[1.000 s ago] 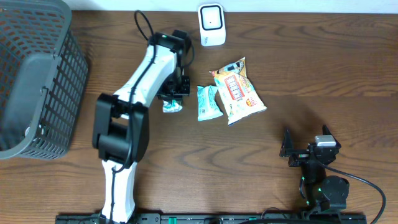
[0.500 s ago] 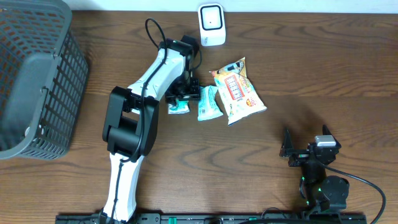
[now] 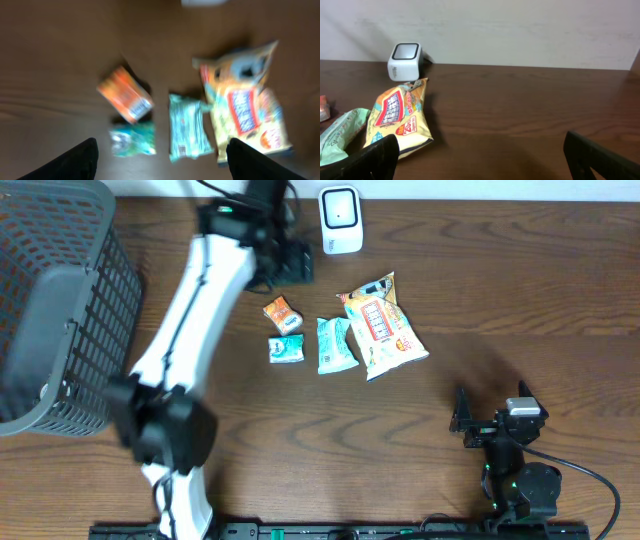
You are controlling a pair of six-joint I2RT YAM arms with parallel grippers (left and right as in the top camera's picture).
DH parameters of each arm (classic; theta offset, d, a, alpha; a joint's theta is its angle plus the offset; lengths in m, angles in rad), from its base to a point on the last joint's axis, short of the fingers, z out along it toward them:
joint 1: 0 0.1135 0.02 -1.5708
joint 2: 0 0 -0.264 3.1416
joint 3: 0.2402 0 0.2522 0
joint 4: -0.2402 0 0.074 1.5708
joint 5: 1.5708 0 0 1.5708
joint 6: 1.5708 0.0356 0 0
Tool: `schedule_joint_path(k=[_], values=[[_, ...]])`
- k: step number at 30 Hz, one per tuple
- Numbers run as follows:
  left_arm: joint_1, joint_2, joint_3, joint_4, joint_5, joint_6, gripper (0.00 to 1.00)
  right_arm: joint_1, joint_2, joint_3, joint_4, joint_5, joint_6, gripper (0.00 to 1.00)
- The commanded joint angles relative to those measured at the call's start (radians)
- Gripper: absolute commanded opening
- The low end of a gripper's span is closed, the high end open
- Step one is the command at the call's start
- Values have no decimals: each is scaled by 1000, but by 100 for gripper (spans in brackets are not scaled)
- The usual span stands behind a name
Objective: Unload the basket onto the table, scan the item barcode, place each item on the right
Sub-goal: 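Release the tissue packet on the table below the orange packet, then reach into the basket and grasp the dark green Zam-Buk ointment box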
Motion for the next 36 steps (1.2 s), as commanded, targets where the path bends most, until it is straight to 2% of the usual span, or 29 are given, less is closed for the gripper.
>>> schedule_joint_path(k=[1,4,8,12,18,21,23,24,36], values=[[76,-128,29,13,-168,17,81,-3,-6,-1,-6,8,10,99],[164,-212,29,31,-283,7,81,-3,-6,-1,-6,8,10,99],[331,-287,29,38,-392,-112,81,-3,-6,-1,-6,8,10,99],[533,-303,28,13,-395,-227,82,-3,-6,-1,-5,8,10,99],[773,-262,3,-45,-395,-231,82,-3,-6,-1,-6,8,10,99],[867,-222,1,-88,-395,-232,94,-3,-6,-1,-6,8,10,99],[908,-201,0,-107,-394,-255,95,-3,-6,-1,-6,8,10,99],[924,-191,0,-117,-394,-269,99,-3,-6,-1,-6,8,10,99],[975,-45,-95,-144,-367,-280,98,-3,-6,-1,-6,8,10,99]])
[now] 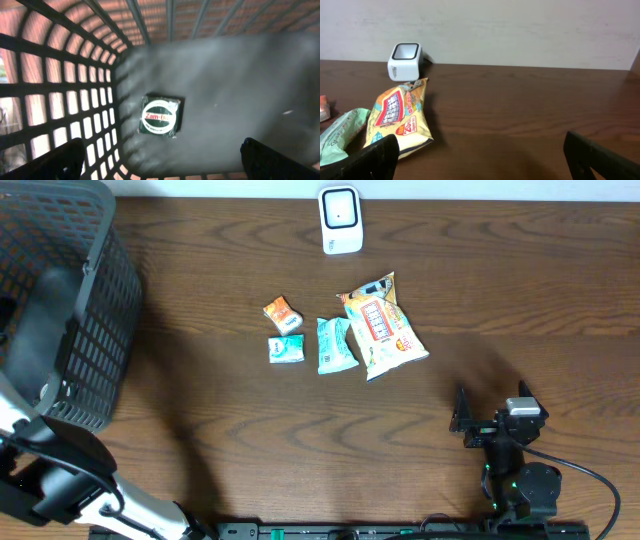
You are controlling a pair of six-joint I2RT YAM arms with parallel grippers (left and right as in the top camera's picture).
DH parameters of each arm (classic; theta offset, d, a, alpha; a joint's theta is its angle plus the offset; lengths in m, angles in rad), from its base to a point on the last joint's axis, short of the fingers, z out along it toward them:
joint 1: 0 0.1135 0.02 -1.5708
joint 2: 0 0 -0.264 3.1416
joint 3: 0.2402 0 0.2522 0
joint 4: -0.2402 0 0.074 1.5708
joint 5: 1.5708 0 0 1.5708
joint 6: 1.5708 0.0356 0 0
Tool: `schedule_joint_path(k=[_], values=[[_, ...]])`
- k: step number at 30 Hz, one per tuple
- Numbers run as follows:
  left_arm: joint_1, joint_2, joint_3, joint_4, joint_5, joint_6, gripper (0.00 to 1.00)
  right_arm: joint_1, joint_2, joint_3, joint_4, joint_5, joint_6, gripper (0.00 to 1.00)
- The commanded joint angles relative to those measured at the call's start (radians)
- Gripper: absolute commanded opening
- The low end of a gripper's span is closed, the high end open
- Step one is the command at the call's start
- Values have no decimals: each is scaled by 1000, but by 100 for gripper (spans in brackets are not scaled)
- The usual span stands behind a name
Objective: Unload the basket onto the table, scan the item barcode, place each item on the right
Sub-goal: 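Reach into the basket and grasp the dark green Zam-Buk ointment box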
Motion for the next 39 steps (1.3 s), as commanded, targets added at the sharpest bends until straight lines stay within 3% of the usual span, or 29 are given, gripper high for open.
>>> schedule_joint_path(k=[1,10,24,39], values=[[2,51,-33,-7,7,-10,98,-3,-6,-1,-6,8,10,99],[2,163,-84,-14,64,-130,98,-3,-6,-1,-6,8,10,99],[15,270,-89,-15,77,-124,98,-3,-6,-1,-5,8,10,99],[21,271,-218,76,77,-124,98,-3,-6,-1,-5,8,10,99]])
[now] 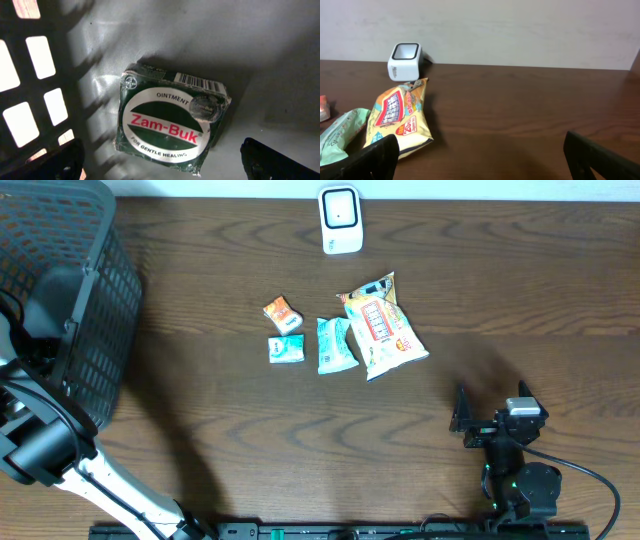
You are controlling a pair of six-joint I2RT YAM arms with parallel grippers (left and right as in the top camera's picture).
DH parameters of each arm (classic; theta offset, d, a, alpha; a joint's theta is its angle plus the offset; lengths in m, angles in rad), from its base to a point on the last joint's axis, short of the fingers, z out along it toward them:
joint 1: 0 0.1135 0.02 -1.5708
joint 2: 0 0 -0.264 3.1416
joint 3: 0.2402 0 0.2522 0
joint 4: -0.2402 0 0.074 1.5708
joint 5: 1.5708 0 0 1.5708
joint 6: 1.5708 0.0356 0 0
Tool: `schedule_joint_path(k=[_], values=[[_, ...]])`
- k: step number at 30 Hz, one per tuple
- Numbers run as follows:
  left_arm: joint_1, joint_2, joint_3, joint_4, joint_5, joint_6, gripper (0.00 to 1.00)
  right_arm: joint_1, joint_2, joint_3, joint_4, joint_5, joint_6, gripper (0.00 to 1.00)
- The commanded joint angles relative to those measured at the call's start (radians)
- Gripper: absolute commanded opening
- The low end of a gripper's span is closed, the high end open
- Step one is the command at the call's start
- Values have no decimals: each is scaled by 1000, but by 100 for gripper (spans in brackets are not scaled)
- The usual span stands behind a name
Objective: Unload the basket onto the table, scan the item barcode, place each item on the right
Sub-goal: 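Reach into the basket and grasp the dark green Zam-Buk ointment box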
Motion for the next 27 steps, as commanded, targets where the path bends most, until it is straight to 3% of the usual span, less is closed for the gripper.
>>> schedule_joint_path(k=[1,12,16,19,24,27], values=[[6,15,-22,9,2,-15,98,-3,-6,-1,-5,8,10,99],[8,15,-153,132,17,2,97,-3,-6,-1,-6,8,10,99],[8,15,-180,202,137,117,98,-3,-6,-1,-6,8,10,99],[8,15,-187,219,167,123,99,-3,-6,-1,-5,8,10,99],[8,15,-189,226,166,124,85,-3,-6,-1,-5,8,10,99],[8,15,-189,226,166,124,67,-3,-6,-1,-6,8,10,99]])
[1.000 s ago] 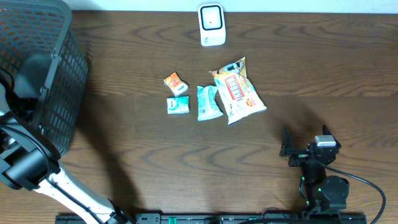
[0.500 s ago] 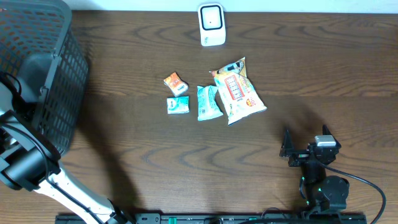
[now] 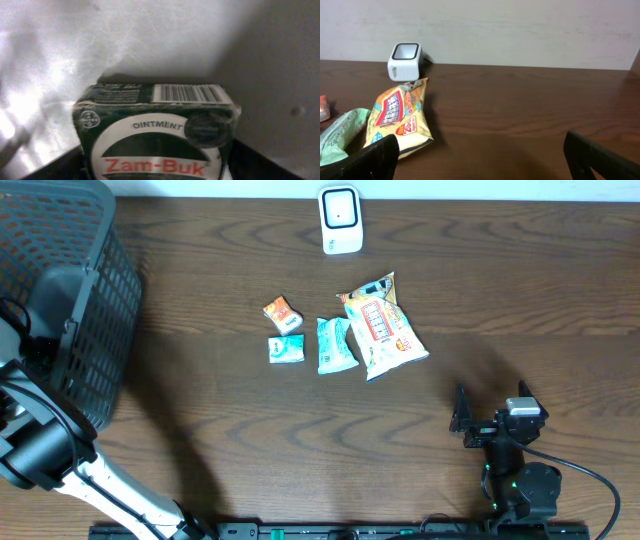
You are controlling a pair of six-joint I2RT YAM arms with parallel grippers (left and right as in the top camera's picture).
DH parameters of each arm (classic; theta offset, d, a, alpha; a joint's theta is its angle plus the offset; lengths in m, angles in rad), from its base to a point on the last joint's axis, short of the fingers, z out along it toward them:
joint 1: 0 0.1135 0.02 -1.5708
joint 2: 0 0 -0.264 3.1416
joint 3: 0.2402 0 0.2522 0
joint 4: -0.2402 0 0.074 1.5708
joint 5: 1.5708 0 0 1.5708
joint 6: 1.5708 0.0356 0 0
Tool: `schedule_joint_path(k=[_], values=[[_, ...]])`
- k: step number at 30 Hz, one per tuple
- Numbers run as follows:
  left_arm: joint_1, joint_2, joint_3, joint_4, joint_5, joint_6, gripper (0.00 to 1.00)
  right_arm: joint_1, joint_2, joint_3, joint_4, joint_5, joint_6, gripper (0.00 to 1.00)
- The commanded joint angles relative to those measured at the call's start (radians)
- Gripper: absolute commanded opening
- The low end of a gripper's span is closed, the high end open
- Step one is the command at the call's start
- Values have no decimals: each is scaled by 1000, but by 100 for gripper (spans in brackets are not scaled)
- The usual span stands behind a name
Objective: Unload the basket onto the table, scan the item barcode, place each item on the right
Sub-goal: 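Reach into the basket and grasp the dark green Zam-Buk ointment box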
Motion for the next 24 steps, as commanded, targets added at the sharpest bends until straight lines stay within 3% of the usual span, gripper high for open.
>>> schedule_joint_path(k=[1,15,24], values=[[-3,34,-39,-10,2,19,64,-3,-6,-1,-6,8,10,99],[-3,24,-12,-35,-3,19,58,-3,-6,-1,-6,8,10,99],[-3,-121,109,-132,5,19,59,-3,-6,-1,-5,8,10,99]])
